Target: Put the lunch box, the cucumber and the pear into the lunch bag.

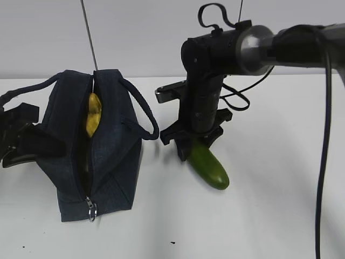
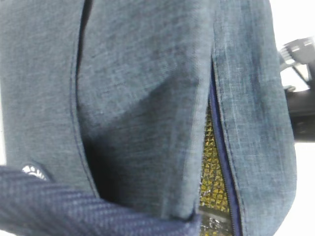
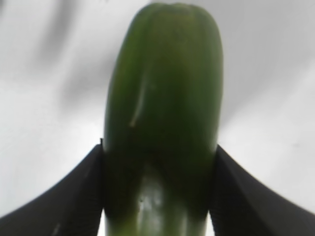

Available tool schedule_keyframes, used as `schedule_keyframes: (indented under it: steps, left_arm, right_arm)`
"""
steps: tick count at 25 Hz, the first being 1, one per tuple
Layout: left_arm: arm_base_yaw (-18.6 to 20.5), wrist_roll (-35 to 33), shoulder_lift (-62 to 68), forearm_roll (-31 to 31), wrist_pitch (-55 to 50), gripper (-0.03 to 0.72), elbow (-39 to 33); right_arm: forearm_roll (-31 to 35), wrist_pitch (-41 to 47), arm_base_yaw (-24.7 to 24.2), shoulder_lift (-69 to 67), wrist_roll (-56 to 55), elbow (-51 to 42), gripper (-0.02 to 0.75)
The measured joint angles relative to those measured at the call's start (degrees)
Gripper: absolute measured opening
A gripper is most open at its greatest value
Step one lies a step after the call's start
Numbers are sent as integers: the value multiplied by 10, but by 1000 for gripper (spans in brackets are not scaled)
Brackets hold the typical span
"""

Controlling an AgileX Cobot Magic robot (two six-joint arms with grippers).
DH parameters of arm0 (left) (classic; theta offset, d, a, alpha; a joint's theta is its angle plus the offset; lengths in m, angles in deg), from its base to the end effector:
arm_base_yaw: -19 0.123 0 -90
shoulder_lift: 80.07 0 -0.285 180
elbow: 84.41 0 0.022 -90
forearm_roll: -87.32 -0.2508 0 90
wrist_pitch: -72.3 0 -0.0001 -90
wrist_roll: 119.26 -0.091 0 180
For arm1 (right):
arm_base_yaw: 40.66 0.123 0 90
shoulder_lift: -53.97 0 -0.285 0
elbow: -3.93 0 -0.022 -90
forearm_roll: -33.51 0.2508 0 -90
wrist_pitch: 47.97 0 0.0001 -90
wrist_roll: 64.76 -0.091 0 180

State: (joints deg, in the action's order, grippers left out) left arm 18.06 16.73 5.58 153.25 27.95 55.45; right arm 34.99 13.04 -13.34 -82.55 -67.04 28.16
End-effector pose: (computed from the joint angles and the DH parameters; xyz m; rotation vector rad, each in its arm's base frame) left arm 0.2312 -0.0619 0.2193 -0.0234 2.5136 -0.9886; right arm 0.4057 0.2119 0.1540 -0.6410 2.9650 0.0796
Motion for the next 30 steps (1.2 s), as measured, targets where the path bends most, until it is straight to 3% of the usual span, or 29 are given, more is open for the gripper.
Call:
schedule_keyframes:
  steps: [7,13,17,21,30]
  left_arm:
    - [0,0,0,0,0,-19,0]
    - [0,0,0,0,0,-19,0]
    - [0,0,0,0,0,-19,0]
    - [0,0,0,5,0,-19,0]
    - [0,0,0,13,2,-19,0]
  right_arm:
    - [-87,20,-2,51,-32,31,428]
    - [-91,35,-2,93,-36,100,427]
    - [-60,47,-1,119,-36,153,427]
    - [33,54,6,130,-6,188,427]
    - [374,56,17,104,139,192,427]
